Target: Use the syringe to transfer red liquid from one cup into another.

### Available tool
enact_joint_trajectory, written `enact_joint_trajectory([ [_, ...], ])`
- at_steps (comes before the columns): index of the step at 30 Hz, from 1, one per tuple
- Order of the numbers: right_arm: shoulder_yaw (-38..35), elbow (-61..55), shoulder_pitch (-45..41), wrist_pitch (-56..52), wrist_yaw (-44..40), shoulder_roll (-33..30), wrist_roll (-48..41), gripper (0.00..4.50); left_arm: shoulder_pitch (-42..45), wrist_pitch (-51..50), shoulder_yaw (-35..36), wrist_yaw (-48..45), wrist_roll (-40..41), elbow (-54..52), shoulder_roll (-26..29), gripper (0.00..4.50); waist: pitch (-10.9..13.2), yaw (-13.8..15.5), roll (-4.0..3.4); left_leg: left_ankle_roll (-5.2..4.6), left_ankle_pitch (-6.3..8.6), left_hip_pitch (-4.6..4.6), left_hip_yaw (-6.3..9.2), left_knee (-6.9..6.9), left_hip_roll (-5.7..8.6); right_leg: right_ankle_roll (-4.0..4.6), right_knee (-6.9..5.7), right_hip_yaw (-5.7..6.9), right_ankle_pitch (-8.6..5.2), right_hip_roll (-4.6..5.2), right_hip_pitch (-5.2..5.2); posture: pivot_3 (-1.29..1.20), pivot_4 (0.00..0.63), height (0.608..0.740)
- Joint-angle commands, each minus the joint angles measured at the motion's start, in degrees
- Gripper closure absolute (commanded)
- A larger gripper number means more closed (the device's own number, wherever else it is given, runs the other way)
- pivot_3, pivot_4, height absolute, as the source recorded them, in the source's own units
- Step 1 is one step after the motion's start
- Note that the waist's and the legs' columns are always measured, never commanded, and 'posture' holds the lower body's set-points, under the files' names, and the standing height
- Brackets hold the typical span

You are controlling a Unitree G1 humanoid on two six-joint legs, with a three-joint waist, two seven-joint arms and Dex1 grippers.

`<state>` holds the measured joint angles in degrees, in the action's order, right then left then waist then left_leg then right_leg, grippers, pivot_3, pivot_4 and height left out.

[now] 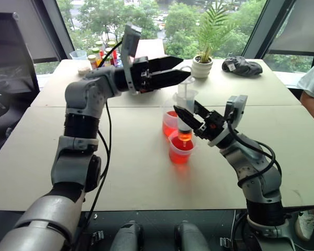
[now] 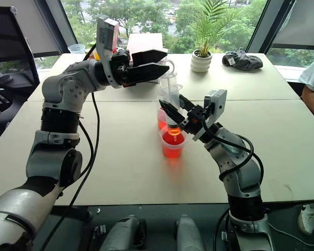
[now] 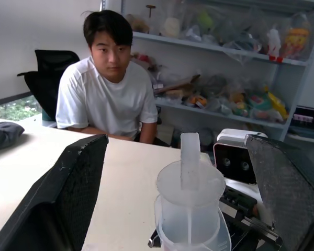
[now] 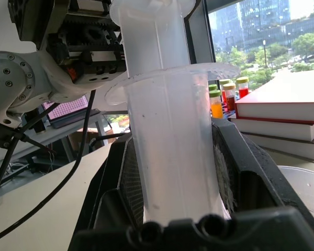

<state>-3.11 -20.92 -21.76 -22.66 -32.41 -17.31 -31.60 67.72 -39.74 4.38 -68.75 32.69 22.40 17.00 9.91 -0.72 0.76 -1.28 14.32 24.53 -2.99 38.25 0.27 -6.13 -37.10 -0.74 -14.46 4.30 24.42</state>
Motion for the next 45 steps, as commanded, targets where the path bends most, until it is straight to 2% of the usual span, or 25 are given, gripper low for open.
enact_joint_trajectory([
  [1, -0.3, -1.3, -0.2, 1.5, -0.2, -0.3, 0.0, 3.03, 1.3, -0.3, -0.3, -0.8, 1.6, -1.4, -0.2, 1.84, 0.0, 0.0, 0.00, 0.00, 0.00, 0.00, 0.00, 0.00, 0.00, 0.00, 0.00, 0.00, 0.00, 0.00, -0.01, 0.00, 0.150, 0.740],
  [2, -0.3, -1.4, -0.2, 1.5, -0.2, -0.3, 0.0, 3.03, 1.3, -0.4, -0.4, -0.9, 1.8, -1.5, -0.2, 2.27, 0.0, 0.0, 0.00, 0.00, 0.00, 0.00, -0.01, 0.00, 0.00, 0.00, 0.00, -0.01, 0.00, 0.00, 0.00, 0.00, 0.150, 0.740],
  [3, -0.3, -1.4, -0.2, 1.4, -0.2, -0.4, 0.1, 3.03, 1.2, -0.5, -0.6, -0.9, 1.9, -1.5, -0.2, 2.91, 0.0, 0.0, 0.00, 0.00, 0.00, 0.00, -0.01, 0.00, 0.00, 0.00, 0.00, -0.01, 0.00, 0.00, -0.01, 0.00, 0.150, 0.740],
  [6, -0.2, -1.6, -0.3, 1.4, -0.3, -0.6, 0.1, 3.03, 1.0, -0.5, -1.1, -1.2, 1.9, -1.8, -0.2, 4.28, 0.0, 0.0, 0.00, 0.00, 0.00, -0.01, 0.00, 0.00, 0.00, 0.00, 0.00, -0.01, 0.00, -0.01, -0.01, 0.00, 0.150, 0.740],
  [7, -0.3, -1.8, -0.3, 1.3, -0.2, -0.6, 0.1, 3.03, 1.0, -0.7, -1.1, -1.3, 1.9, -1.9, -0.2, 4.43, 0.0, 0.0, 0.00, 0.00, 0.00, 0.00, 0.00, 0.00, 0.00, 0.00, 0.01, -0.01, 0.00, -0.01, 0.00, 0.00, 0.150, 0.740],
  [25, -4.8, -5.3, -8.7, -2.8, 3.0, -3.4, -3.7, 3.03, -6.6, -0.6, -7.0, -2.0, -0.2, -7.7, -0.6, 4.43, 0.0, 0.1, 0.00, 0.00, 0.00, -0.01, 0.01, 0.00, 0.00, 0.00, 0.01, -0.03, 0.00, 0.00, -0.01, 0.00, 0.150, 0.740],
  [45, -6.1, -8.2, -10.1, -6.9, 5.5, -4.9, -8.3, 3.03, -8.6, -0.6, -7.9, -1.3, -1.1, -8.0, -0.8, 4.43, 0.0, 0.0, 0.00, 0.00, 0.00, -0.01, 0.01, 0.00, 0.00, 0.01, 0.02, -0.03, 0.00, 0.00, -0.02, 0.00, 0.150, 0.740],
])
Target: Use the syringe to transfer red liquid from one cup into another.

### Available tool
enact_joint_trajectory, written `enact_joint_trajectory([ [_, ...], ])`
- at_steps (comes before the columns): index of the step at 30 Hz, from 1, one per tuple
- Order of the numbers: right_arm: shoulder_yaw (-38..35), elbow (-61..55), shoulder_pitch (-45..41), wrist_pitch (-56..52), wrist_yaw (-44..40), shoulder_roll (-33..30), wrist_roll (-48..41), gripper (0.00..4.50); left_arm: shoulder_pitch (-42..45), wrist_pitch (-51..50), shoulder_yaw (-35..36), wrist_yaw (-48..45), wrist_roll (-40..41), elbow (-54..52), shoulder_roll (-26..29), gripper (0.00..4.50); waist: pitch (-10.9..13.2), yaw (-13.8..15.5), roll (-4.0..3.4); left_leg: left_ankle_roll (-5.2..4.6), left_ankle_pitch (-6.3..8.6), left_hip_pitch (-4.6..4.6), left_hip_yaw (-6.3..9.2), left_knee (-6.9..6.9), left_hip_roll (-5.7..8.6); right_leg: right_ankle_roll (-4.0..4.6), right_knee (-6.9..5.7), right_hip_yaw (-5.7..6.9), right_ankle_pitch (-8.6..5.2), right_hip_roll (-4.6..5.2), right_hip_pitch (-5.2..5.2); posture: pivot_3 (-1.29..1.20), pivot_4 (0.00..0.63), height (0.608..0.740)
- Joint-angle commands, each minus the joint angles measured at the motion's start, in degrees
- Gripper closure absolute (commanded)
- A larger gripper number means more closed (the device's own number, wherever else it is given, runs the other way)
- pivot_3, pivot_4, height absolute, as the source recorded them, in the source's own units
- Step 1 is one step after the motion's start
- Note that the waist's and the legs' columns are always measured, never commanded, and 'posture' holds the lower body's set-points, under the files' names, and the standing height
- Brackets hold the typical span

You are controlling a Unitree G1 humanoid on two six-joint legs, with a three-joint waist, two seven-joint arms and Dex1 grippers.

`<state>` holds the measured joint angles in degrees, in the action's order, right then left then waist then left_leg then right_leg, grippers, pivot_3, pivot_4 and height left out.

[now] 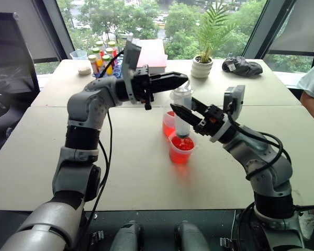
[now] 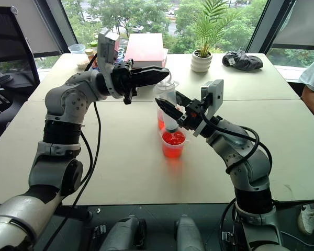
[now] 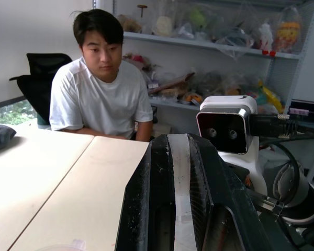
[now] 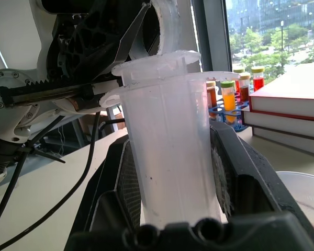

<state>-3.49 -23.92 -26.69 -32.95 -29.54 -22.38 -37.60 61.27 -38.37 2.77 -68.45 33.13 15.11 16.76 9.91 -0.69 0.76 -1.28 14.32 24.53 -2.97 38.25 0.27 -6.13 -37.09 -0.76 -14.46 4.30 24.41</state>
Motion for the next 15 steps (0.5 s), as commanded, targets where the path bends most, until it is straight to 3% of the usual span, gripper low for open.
enact_joint_trajectory([
  [1, -5.5, -5.1, -4.9, 3.4, 2.5, 0.2, -2.2, 3.03, -1.6, -1.8, -5.8, -1.3, -1.5, -0.3, -0.5, 4.43, 0.0, 0.0, 0.00, 0.00, 0.00, 0.00, 0.00, 0.00, 0.00, 0.00, 0.00, 0.00, 0.00, 0.00, 0.00, 0.00, 0.150, 0.740],
  [4, -4.9, -5.0, -4.0, 3.3, 2.2, 0.3, -1.9, 3.03, 0.5, -2.2, -3.5, -0.4, -0.8, 1.5, 0.1, 4.43, 0.0, 0.0, 0.00, 0.00, 0.00, 0.00, 0.00, 0.00, 0.00, 0.00, 0.00, 0.00, 0.00, 0.00, 0.00, 0.00, 0.150, 0.740],
  [8, -3.6, -5.2, -2.7, 3.0, 1.9, 0.6, -1.8, 3.03, 2.6, -2.9, -1.1, 0.2, 0.2, 2.7, 1.7, 2.70, 0.0, 0.0, 0.00, 0.00, 0.00, 0.00, 0.00, 0.00, 0.01, 0.00, 0.01, 0.00, 0.00, 0.00, 0.00, 0.00, 0.150, 0.740],
  [13, -1.8, -5.7, -1.6, 1.2, 2.2, 1.1, -2.0, 3.03, 3.7, -3.5, 2.1, 1.6, 1.8, 2.9, 4.4, 0.05, 0.0, -0.2, 0.00, 0.00, 0.00, 0.00, 0.02, -0.02, -0.02, 0.00, 0.01, 0.00, 0.00, -0.04, 0.00, 0.00, 0.150, 0.740],
  [15, -1.5, -5.6, -1.4, 0.7, 2.5, 1.0, -1.9, 3.03, 3.2, -3.8, 2.9, 2.0, 2.1, 2.0, 5.9, 0.02, 0.0, -0.2, 0.00, 0.00, 0.00, 0.00, 0.02, -0.02, -0.03, 0.00, 0.00, 0.00, 0.00, -0.04, 0.00, 0.00, 0.150, 0.740],
])
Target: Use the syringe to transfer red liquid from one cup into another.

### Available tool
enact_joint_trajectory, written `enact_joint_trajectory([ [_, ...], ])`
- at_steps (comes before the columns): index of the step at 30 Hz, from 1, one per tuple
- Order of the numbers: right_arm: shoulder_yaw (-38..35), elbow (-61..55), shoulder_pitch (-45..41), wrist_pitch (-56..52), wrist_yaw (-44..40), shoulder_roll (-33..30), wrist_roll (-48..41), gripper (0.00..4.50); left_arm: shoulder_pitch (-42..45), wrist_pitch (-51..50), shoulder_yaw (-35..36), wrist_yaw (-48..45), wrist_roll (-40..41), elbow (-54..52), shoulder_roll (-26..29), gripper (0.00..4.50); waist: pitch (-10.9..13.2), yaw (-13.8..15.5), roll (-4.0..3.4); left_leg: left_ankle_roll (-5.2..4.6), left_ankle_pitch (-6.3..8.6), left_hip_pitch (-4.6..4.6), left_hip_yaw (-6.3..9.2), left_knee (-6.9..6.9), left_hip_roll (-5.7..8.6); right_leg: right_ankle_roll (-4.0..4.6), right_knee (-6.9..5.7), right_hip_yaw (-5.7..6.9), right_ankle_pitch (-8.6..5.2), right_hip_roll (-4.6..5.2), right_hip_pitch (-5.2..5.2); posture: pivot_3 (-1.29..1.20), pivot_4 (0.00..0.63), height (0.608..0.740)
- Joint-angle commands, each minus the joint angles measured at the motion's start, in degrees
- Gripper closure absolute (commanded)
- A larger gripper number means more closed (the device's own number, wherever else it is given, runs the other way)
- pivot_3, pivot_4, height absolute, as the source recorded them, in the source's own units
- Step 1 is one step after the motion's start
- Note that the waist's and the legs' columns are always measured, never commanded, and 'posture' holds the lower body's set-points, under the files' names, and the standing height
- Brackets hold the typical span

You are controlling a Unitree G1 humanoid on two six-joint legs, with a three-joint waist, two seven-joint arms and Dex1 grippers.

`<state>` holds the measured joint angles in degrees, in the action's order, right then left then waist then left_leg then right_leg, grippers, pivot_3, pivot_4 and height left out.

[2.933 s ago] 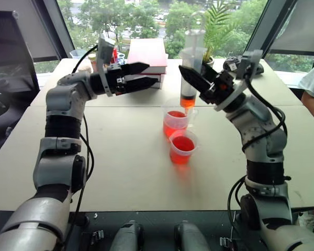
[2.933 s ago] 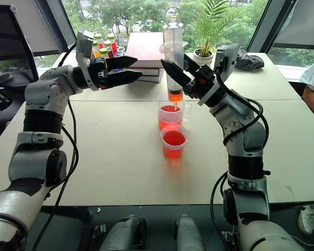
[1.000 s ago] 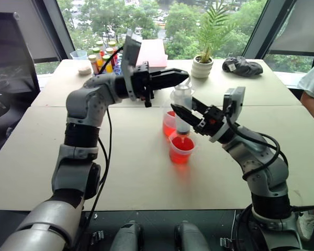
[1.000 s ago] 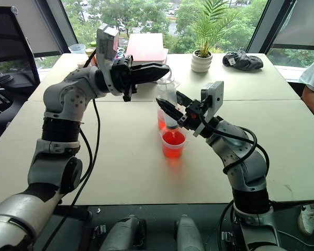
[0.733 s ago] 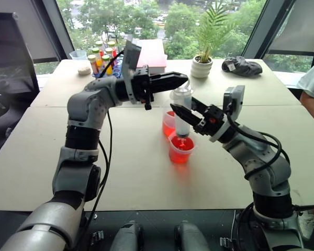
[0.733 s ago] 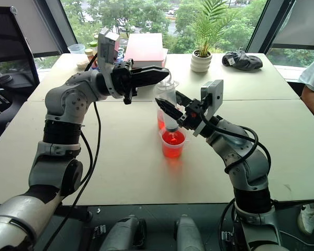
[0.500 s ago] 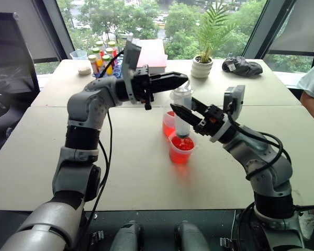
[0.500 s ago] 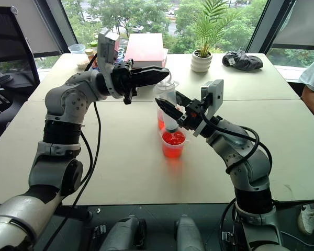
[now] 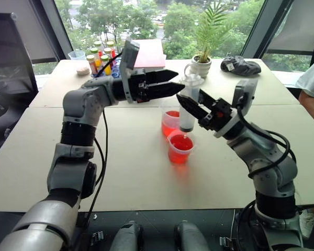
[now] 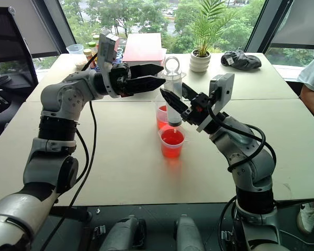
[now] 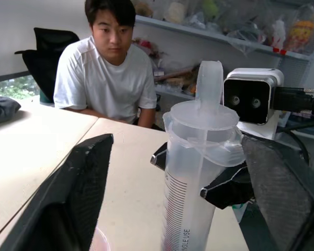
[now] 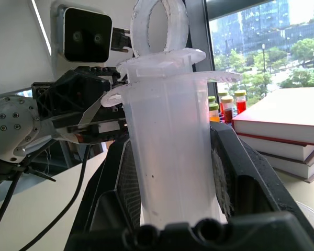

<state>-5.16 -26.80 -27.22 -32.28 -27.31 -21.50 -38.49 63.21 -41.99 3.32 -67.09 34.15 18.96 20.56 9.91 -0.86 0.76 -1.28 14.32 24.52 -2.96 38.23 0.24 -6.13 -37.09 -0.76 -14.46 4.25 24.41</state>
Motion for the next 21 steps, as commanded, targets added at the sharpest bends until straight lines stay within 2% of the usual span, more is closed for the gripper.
enact_joint_trajectory([
  [1, 0.1, -2.5, -0.8, -0.1, 0.5, 0.0, -0.9, 3.03, 0.7, 0.0, 2.4, 0.7, 1.1, -2.6, 2.9, 0.02, 0.0, 0.0, 0.00, 0.00, 0.00, 0.00, 0.00, 0.00, 0.00, 0.00, 0.00, 0.00, 0.00, 0.00, 0.00, 0.00, 0.150, 0.740],
  [4, -1.2, -1.6, -2.5, -1.8, 2.0, -0.6, -1.4, 3.03, -2.0, -0.4, 2.4, 1.6, 1.4, -5.3, 4.9, 0.02, 0.0, 0.1, 0.00, 0.00, 0.00, 0.00, 0.00, 0.00, 0.00, 0.00, 0.00, 0.00, 0.00, 0.02, 0.00, 0.00, 0.150, 0.740],
  [8, -8.3, 2.1, -9.5, -7.5, 9.0, -1.7, -6.4, 3.03, -7.0, -2.3, 2.8, 3.2, 2.3, -9.8, 6.9, 0.02, 0.0, 0.1, 0.00, 0.00, 0.00, -0.01, -0.01, 0.01, 0.01, 0.01, -0.02, 0.00, 0.00, 0.11, 0.00, 0.00, 0.150, 0.740],
  [11, -13.5, 6.8, -15.4, -17.2, 14.6, -6.2, -11.2, 3.03, -11.2, -3.2, 2.8, 4.5, 2.4, -13.4, 8.4, 0.02, 0.0, 0.3, 0.00, 0.01, -0.01, -0.01, 0.00, 0.01, 0.02, 0.02, -0.03, 0.03, 0.01, 0.29, 0.00, 0.00, 0.150, 0.740],
  [14, -15.9, 14.1, -20.0, -29.8, 17.6, -13.4, -13.4, 3.03, -15.3, -4.2, 2.7, 5.6, 3.1, -16.9, 9.4, 0.02, 0.0, 0.3, 0.01, 0.01, 0.00, 0.00, 0.03, -0.06, 0.02, 0.04, 0.06, 0.03, -0.01, 0.39, -0.02, 0.00, 0.150, 0.740],
  [17, -13.9, 24.5, -22.6, -40.7, 17.3, -20.2, -10.9, 3.03, -19.5, -3.5, 1.7, 6.7, 2.1, -20.4, 10.0, 0.02, 0.0, 0.2, 0.01, 0.01, 0.00, 0.01, 0.00, -0.11, 0.02, 0.13, 0.14, 0.00, -0.04, 0.45, -0.01, 0.00, 0.150, 0.740],
  [21, -7.9, 34.3, -22.5, -45.6, 15.4, -22.9, -5.5, 3.03, -21.9, -3.8, 2.0, 9.0, 2.7, -22.7, 9.3, 0.02, 0.0, 0.0, 0.00, 0.01, 0.00, 0.00, -0.03, -0.13, 0.02, 0.31, 0.15, -0.05, -0.14, 0.48, 0.00, 0.00, 0.150, 0.740],
])
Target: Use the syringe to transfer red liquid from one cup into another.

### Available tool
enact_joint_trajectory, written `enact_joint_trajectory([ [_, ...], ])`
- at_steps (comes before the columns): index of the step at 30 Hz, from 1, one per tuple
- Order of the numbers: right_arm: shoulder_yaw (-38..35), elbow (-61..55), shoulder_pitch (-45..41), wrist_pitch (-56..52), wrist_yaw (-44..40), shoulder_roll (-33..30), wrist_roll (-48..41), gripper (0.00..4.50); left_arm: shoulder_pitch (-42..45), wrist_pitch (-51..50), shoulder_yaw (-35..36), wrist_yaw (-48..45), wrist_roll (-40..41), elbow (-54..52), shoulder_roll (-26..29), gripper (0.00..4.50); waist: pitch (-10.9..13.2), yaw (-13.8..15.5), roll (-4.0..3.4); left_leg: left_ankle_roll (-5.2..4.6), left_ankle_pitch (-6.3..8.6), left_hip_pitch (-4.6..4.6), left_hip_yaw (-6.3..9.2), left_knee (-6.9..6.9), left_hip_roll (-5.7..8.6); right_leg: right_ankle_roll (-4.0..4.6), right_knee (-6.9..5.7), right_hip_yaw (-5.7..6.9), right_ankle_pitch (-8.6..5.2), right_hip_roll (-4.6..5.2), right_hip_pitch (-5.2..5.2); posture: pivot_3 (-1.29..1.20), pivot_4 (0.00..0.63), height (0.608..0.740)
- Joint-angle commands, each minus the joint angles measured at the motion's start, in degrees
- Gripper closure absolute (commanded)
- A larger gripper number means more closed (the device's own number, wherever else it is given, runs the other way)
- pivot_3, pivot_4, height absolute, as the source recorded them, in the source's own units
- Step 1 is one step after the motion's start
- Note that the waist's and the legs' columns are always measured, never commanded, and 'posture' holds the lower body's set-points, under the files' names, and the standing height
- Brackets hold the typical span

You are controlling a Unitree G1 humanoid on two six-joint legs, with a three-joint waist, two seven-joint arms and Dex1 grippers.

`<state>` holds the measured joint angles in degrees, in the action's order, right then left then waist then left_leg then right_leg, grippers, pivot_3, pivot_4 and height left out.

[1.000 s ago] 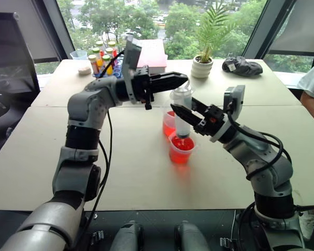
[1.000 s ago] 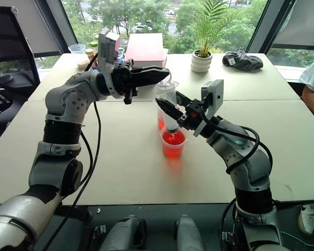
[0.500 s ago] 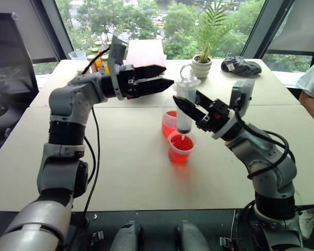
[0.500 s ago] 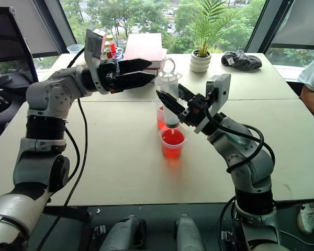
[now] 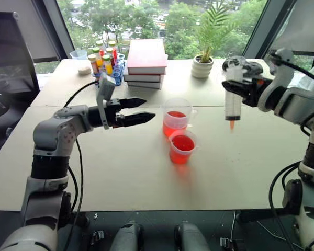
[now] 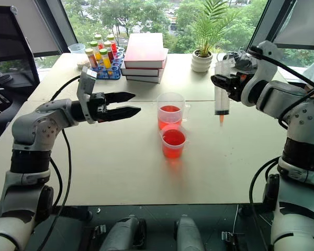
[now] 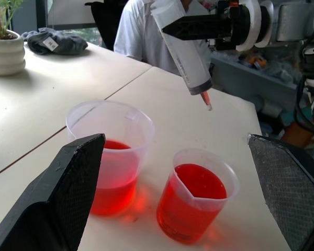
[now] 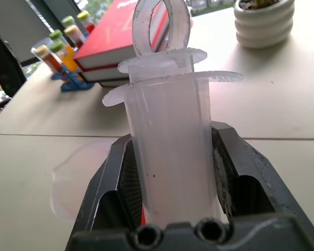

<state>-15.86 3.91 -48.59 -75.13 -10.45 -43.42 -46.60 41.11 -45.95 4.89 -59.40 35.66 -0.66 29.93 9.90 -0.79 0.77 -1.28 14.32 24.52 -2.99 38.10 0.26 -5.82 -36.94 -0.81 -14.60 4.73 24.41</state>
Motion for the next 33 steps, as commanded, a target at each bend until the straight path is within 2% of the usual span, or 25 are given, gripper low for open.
enact_joint_trajectory([
  [1, 4.4, 5.7, -1.0, -3.0, -2.2, -1.3, 4.2, 3.03, -0.3, 0.1, 0.5, 1.9, 1.4, -3.6, -0.4, 0.02, 0.0, -0.2, 0.00, 0.00, 0.00, 0.01, 0.00, 0.00, 0.00, 0.00, 0.00, 0.00, 0.00, 0.00, 0.01, 0.00, 0.150, 0.740],
  [11, 13.3, 26.6, -3.7, 4.6, -11.7, 0.6, 16.7, 3.03, -5.7, 0.3, -0.7, 5.0, 1.9, -8.7, -0.8, 0.02, 0.0, -0.1, -0.01, -0.01, 0.00, 0.03, -0.09, 0.00, 0.01, -0.17, 0.00, -0.02, 0.10, -0.12, 0.03, 0.00, 0.150, 0.740],
  [16, 12.3, 28.4, -4.6, 4.6, -15.4, 0.6, 18.4, 0.55, -6.5, 0.0, -1.3, 5.4, 2.2, -9.7, -0.3, 0.00, 0.0, -0.1, -0.02, -0.01, 0.00, 0.02, -0.09, 0.01, 0.01, -0.18, 0.00, 0.02, 0.10, -0.21, 0.02, 0.00, 0.150, 0.740],
  [17, 11.9, 26.9, -4.3, 3.9, -16.0, 0.1, 18.3, 0.02, -6.6, 0.0, -1.5, 5.4, 2.2, -9.9, -0.2, 0.00, 0.0, 0.0, -0.01, -0.01, 0.00, 0.02, -0.08, 0.01, 0.01, -0.18, 0.00, 0.02, 0.10, -0.21, 0.02, 0.00, 0.150, 0.740],
  [19, 10.9, 23.3, -3.6, 2.0, -17.1, -1.1, 17.7, 0.02, -6.6, -0.1, -1.8, 5.4, 2.3, -10.0, -0.1, 0.00, 0.0, 0.0, -0.02, -0.01, 0.00, 0.02, -0.08, 0.01, 0.01, -0.18, 0.00, 0.03, 0.10, -0.22, 0.02, 0.00, 0.150, 0.740],
  [23, 7.4, 6.2, 2.4, -1.9, -21.7, -7.7, 13.9, 0.02, -6.4, -0.4, -2.3, 5.0, 2.3, -10.3, 0.8, 0.00, 0.0, 0.4, -0.03, -0.03, 0.02, 0.09, -0.02, 0.01, 0.02, -0.19, 0.05, 0.06, 0.09, -0.18, 0.03, 0.00, 0.150, 0.740],
  [24, 5.5, -0.9, 6.3, -0.5, -25.1, -11.2, 12.2, 0.02, -6.5, -0.1, -2.5, 4.5, 2.1, -10.2, 1.4, 0.00, 0.0, 0.3, -0.03, -0.04, 0.02, 0.10, -0.01, 0.01, 0.02, -0.19, 0.07, 0.06, 0.09, -0.17, 0.03, 0.00, 0.150, 0.740],
  [28, -3.4, -17.1, 15.9, -1.3, -31.8, -17.3, 5.6, 0.02, -6.9, 0.3, -2.9, 3.7, 1.9, -10.1, 2.7, 0.00, 0.0, 0.4, -0.03, -0.07, 0.05, 0.13, 0.05, -0.03, -0.01, -0.20, 0.21, 0.10, 0.09, -0.19, 0.00, 0.00, 0.150, 0.740],
  [30, -11.5, -24.0, 20.8, -1.6, -35.7, -17.8, 0.5, 0.02, -7.1, 0.5, -3.0, 3.5, 2.0, -10.2, 3.3, 0.00, 0.0, 0.1, -0.02, -0.07, 0.05, 0.06, 0.01, -0.02, -0.02, -0.20, 0.23, 0.08, 0.09, -0.18, -0.06, 0.00, 0.150, 0.740],
  [33, -19.9, -32.4, 29.9, -1.0, -39.4, -18.2, -2.6, 0.02, -7.5, 0.4, -2.8, 3.4, 2.3, -10.5, 3.8, 0.00, 0.0, 0.1, -0.02, -0.07, 0.05, -0.05, 0.04, -0.02, -0.03, -0.20, 0.25, 0.06, 0.09, -0.17, -0.20, 0.00, 0.150, 0.740],
])
